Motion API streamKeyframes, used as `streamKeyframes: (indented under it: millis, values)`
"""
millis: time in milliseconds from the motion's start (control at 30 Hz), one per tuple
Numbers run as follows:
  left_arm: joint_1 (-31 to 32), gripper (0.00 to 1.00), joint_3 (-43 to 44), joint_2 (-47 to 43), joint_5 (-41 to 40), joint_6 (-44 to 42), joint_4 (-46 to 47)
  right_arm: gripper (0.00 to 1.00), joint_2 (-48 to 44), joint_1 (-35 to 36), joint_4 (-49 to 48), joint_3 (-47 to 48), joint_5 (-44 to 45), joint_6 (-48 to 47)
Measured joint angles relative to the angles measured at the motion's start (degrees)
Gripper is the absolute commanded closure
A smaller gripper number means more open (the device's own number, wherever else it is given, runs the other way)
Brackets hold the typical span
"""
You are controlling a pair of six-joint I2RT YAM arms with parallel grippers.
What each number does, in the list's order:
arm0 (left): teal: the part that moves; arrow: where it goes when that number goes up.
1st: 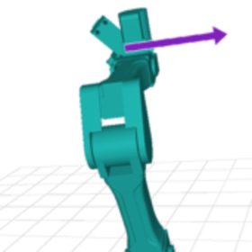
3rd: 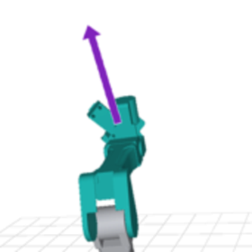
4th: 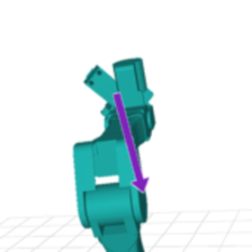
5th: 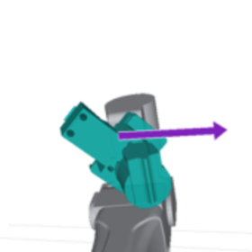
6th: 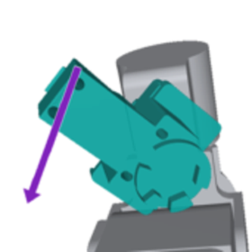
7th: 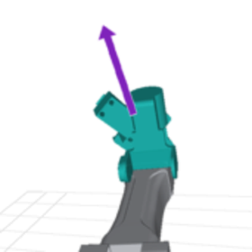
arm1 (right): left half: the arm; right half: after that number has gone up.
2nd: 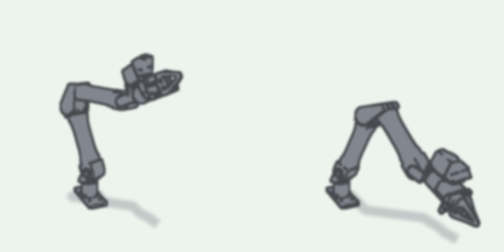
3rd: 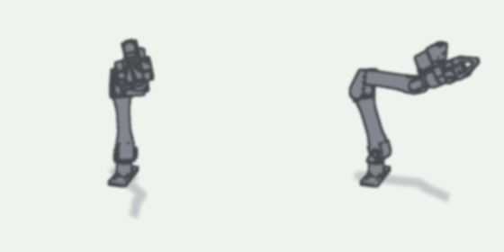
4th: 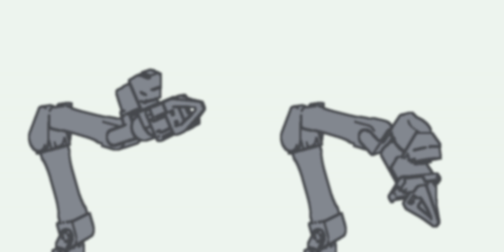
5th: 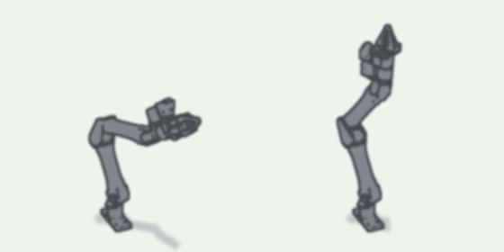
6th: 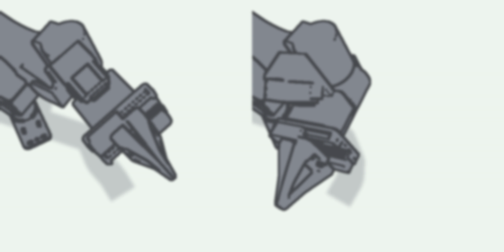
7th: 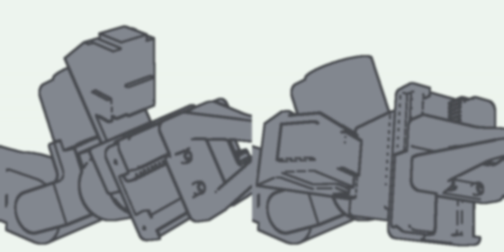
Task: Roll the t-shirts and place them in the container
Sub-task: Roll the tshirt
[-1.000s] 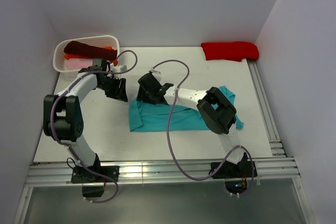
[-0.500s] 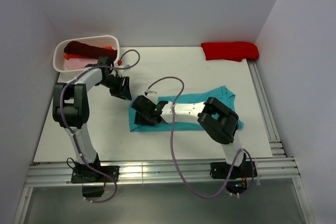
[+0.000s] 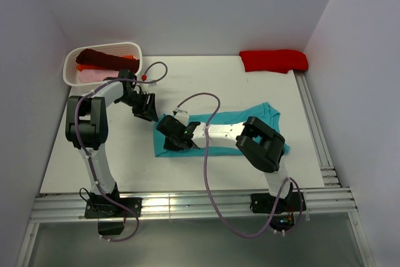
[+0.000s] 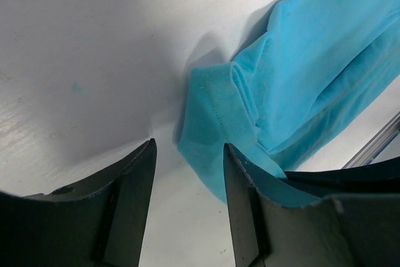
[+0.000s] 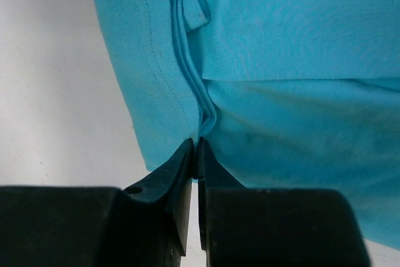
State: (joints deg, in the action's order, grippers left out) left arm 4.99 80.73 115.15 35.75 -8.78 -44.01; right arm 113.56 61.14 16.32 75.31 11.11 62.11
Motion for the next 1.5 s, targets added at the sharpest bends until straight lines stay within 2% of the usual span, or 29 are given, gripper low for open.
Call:
streamKeyframes:
  millis: [300, 667, 900, 1500]
  values:
    - [0.0, 0.48, 0.3, 0.3, 0.5, 0.1, 0.0, 0.94, -1.0, 2.9, 2.6, 0.5, 3.3, 1.8]
    - [0.2, 0.51, 0.9, 1.0, 0.5, 0.2, 0.0, 0.96, -1.6, 8.8, 9.9, 3.1, 10.6, 8.6]
    - [0.7, 0.51, 1.6, 1.2, 0.8, 0.0, 0.0, 0.95, -1.6, 9.4, 13.9, 2.9, 13.3, 13.2]
    - [3.2, 0.54, 2.8, 3.0, 3.3, -0.6, -1.2, 0.92, -1.7, 8.6, 13.3, -1.5, 12.7, 15.4]
